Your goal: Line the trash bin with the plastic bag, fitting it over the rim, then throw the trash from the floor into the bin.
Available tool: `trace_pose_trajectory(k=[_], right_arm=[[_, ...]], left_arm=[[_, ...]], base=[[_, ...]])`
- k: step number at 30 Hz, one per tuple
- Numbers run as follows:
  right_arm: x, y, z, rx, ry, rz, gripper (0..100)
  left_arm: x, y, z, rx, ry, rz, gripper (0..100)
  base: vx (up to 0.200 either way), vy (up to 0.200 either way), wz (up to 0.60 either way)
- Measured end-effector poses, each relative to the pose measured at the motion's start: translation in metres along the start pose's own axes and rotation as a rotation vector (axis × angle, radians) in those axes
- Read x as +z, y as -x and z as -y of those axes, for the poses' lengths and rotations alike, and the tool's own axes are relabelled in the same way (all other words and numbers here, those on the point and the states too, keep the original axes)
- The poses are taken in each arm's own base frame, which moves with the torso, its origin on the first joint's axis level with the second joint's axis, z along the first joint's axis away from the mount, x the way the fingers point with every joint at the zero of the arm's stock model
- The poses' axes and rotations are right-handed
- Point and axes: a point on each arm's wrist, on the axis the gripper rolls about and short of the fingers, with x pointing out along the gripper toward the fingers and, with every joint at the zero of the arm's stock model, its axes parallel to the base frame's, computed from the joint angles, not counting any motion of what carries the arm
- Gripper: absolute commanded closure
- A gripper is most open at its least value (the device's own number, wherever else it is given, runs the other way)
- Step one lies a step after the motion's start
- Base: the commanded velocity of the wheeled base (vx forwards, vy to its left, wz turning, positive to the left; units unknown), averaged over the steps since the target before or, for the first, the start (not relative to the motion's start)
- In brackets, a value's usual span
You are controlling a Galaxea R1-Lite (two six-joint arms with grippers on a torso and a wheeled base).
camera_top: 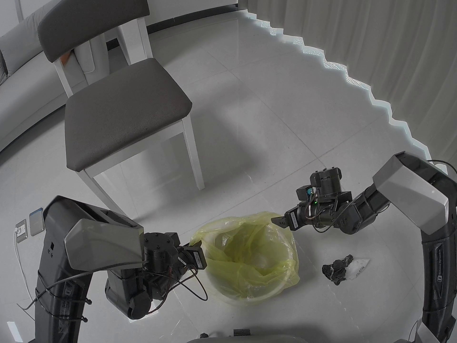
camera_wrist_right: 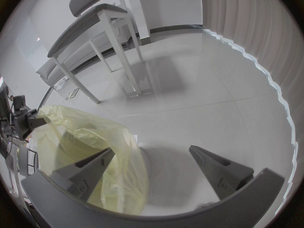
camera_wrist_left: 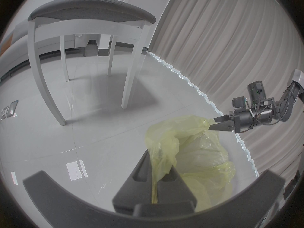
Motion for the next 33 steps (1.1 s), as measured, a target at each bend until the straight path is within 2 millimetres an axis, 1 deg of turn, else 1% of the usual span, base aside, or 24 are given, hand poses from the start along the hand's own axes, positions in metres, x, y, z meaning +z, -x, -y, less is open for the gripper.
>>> trace_pose_trajectory(k=[5, 9, 10, 14, 18, 22, 26, 30, 33], right_arm=[[0.010, 0.023, 0.005, -0.015, -0.007, 0.023, 0], [0.009, 0.042, 0.006, -0.023, -0.014, 0.014, 0], [0.007, 0.046, 0.005, -0.022, -0.015, 0.007, 0], [-0.003, 0.058, 0.003, -0.022, -0.020, -0.022, 0], [-0.014, 0.064, 0.000, -0.016, -0.026, -0.057, 0], [-0.028, 0.069, -0.007, -0.005, -0.030, -0.089, 0], [-0.037, 0.071, -0.011, -0.001, -0.023, -0.050, 0], [-0.050, 0.070, -0.013, -0.010, -0.022, -0.041, 0], [-0.058, 0.066, -0.015, -0.014, -0.033, -0.058, 0]], left_arm=[[-0.003, -0.005, -0.003, -0.007, 0.012, -0.007, 100], [-0.005, -0.008, -0.005, -0.007, 0.031, -0.008, 100], [-0.005, -0.009, -0.005, -0.007, 0.038, -0.008, 0], [-0.008, -0.013, -0.006, -0.003, 0.057, -0.009, 0], [-0.009, -0.011, -0.010, 0.012, 0.061, -0.017, 0], [-0.007, -0.002, -0.014, 0.030, 0.063, -0.031, 0], [-0.001, 0.008, -0.015, 0.038, 0.061, -0.028, 0], [0.007, 0.014, -0.015, 0.062, 0.048, -0.006, 0], [0.007, 0.020, -0.016, 0.074, 0.035, -0.015, 0]], base=[[0.000, 0.000, 0.00], [0.000, 0.000, 0.00], [0.000, 0.000, 0.00], [0.000, 0.000, 0.00], [0.000, 0.000, 0.00], [0.000, 0.000, 0.00], [0.000, 0.000, 0.00], [0.000, 0.000, 0.00], [0.000, 0.000, 0.00]])
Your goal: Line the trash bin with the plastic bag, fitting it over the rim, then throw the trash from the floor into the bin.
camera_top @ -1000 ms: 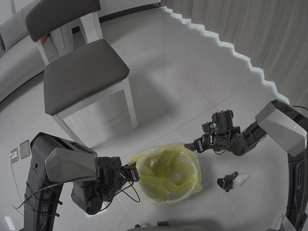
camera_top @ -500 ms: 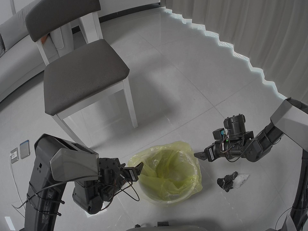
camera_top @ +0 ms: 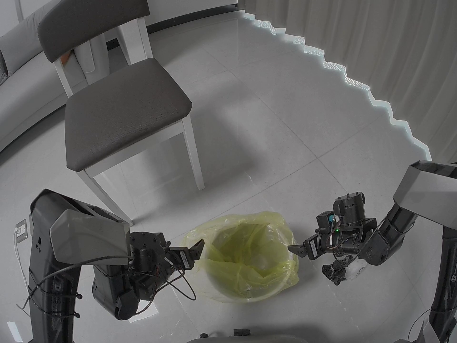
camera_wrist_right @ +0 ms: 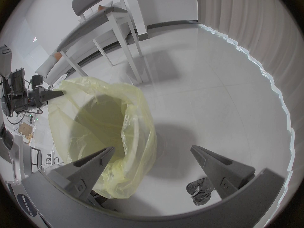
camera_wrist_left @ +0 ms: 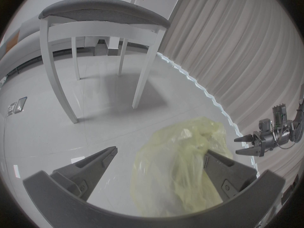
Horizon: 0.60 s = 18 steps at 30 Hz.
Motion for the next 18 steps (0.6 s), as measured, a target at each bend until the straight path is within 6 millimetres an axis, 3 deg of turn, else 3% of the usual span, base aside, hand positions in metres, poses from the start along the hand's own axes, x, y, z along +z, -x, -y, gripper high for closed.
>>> trace_pose_trajectory(k=[9, 13, 18], right_arm=[[-0.010, -0.006, -0.001, 0.002, -0.016, -0.032, 0], [-0.013, -0.006, -0.002, 0.002, -0.025, -0.044, 0], [-0.016, -0.006, -0.002, 0.002, -0.033, -0.053, 0]], left_arm=[[-0.021, 0.015, 0.004, -0.127, 0.015, -0.160, 0], [-0.007, 0.023, 0.007, -0.217, 0.093, -0.164, 0], [0.015, 0.029, -0.005, -0.193, 0.074, -0.088, 0]], base=[[0.000, 0.000, 0.00], [0.000, 0.000, 0.00], [0.000, 0.000, 0.00]])
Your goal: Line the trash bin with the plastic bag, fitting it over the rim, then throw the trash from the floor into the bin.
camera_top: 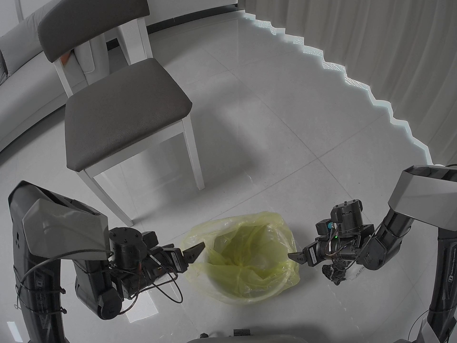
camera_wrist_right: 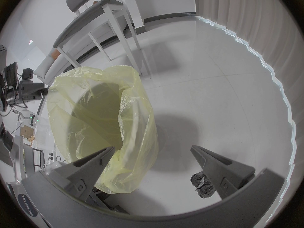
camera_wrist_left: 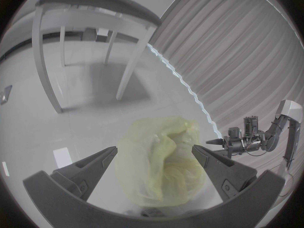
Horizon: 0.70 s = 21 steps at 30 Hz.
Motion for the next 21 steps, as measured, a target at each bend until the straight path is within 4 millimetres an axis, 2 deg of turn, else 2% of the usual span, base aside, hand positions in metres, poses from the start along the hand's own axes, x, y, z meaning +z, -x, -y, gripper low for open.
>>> trace_pose_trajectory(k=[3, 6, 15, 21], right_arm=[[0.000, -0.001, 0.000, -0.001, -0.002, 0.000, 0], [0.002, -0.004, 0.002, -0.006, -0.004, 0.007, 0], [0.005, -0.015, 0.012, -0.035, -0.020, 0.018, 0], [0.002, -0.018, 0.014, -0.038, -0.023, 0.008, 0]], left_arm=[[0.005, -0.001, -0.009, 0.086, -0.047, 0.047, 0], [0.002, -0.007, -0.018, 0.169, -0.078, 0.062, 0], [-0.019, -0.045, -0.042, 0.254, -0.203, 0.038, 0], [-0.036, -0.059, -0.052, 0.286, -0.215, -0.046, 0]], base=[[0.000, 0.000, 0.00], [0.000, 0.000, 0.00], [0.000, 0.000, 0.00], [0.000, 0.000, 0.00]])
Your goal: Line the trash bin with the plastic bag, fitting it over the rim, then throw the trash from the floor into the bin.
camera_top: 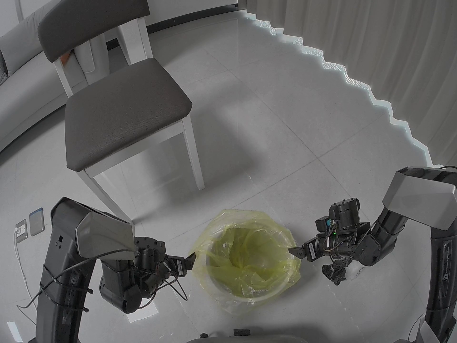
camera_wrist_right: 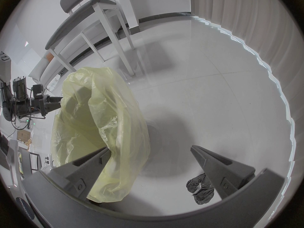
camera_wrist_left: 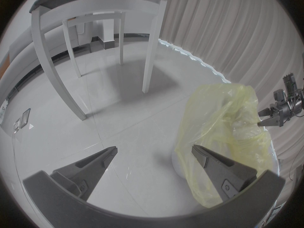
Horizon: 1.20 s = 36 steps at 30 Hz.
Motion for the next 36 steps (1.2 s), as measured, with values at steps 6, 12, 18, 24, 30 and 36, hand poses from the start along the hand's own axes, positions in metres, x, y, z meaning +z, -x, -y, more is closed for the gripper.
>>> trace_pose_trajectory(k=[6, 12, 18, 24, 30, 36], right_arm=[[-0.001, -0.002, 0.000, 0.001, 0.001, -0.003, 0], [0.001, 0.002, 0.000, -0.002, -0.001, 0.004, 0], [0.013, 0.010, 0.007, -0.018, -0.009, 0.040, 0], [0.021, 0.009, 0.016, -0.036, -0.021, 0.068, 0], [0.019, -0.002, 0.022, -0.044, -0.030, 0.063, 0], [0.012, -0.015, 0.018, -0.032, -0.024, 0.038, 0]], left_arm=[[-0.002, -0.012, 0.005, -0.003, -0.012, -0.034, 0], [0.005, -0.020, 0.016, -0.032, -0.019, -0.002, 0], [0.008, -0.021, 0.022, -0.045, -0.023, 0.014, 0], [0.014, -0.014, 0.021, -0.045, -0.018, 0.024, 0], [0.020, -0.008, 0.024, -0.053, -0.017, 0.038, 0], [0.023, -0.007, 0.028, -0.065, -0.016, 0.051, 0]], base=[[0.000, 0.000, 0.00], [0.000, 0.000, 0.00], [0.000, 0.000, 0.00], [0.000, 0.000, 0.00], [0.000, 0.000, 0.00], [0.000, 0.000, 0.00]])
